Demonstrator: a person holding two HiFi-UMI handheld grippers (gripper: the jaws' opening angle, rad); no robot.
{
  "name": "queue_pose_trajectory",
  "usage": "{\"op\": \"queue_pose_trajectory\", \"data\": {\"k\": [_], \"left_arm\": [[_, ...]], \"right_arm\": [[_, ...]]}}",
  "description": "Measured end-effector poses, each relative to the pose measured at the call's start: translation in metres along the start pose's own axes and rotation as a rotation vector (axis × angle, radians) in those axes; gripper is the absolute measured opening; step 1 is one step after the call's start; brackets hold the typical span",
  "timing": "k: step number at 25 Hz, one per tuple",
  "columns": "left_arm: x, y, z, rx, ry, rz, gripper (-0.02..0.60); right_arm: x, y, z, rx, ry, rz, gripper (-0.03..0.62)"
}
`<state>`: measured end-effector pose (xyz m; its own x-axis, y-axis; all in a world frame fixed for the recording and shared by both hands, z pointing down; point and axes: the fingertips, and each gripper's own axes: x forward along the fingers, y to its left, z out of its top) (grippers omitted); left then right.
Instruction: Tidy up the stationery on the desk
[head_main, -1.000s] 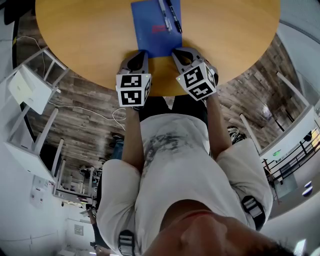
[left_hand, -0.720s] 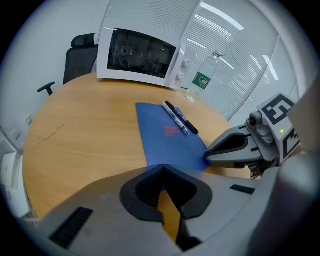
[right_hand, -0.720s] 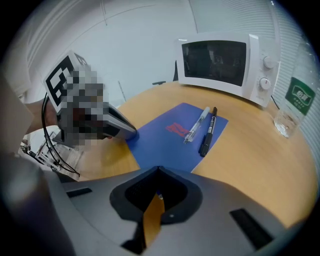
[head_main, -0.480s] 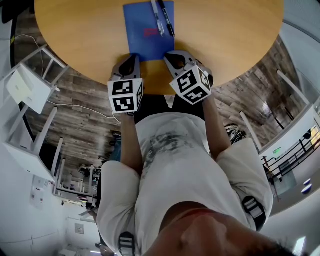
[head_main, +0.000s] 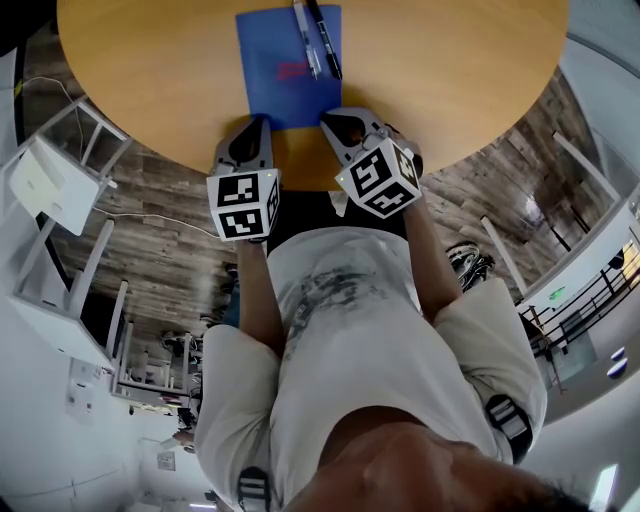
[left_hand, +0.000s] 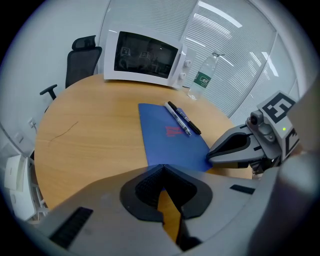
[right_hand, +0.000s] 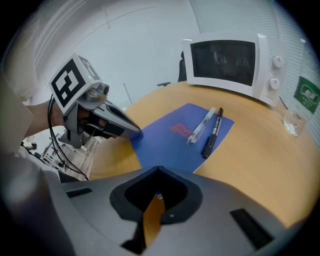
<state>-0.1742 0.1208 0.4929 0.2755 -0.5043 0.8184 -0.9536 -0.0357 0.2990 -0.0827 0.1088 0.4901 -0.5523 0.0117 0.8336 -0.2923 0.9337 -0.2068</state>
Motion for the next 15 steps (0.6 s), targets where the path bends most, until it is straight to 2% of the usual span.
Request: {"op": "queue_pose_trajectory", "data": {"k": [8, 11, 15], "left_arm": [[-0.004, -0.002, 0.005, 0.025, -0.022, -0.014, 0.009], [-0.009, -0.004, 0.015, 0.045, -0.055, -0.025, 0.009], [-0.015, -0.010, 0.032, 0.076, -0.120, -0.037, 0.009]], "right_arm": [[-0.012, 0.002, 0.016, 0.017, -0.076, -0.041, 0.063], [-0.022, -0.008, 0.029, 0.027, -0.127, -0.092, 0.063], [-0.038, -0.038, 0.049, 0.080, -0.211, -0.205, 0.063]]}}
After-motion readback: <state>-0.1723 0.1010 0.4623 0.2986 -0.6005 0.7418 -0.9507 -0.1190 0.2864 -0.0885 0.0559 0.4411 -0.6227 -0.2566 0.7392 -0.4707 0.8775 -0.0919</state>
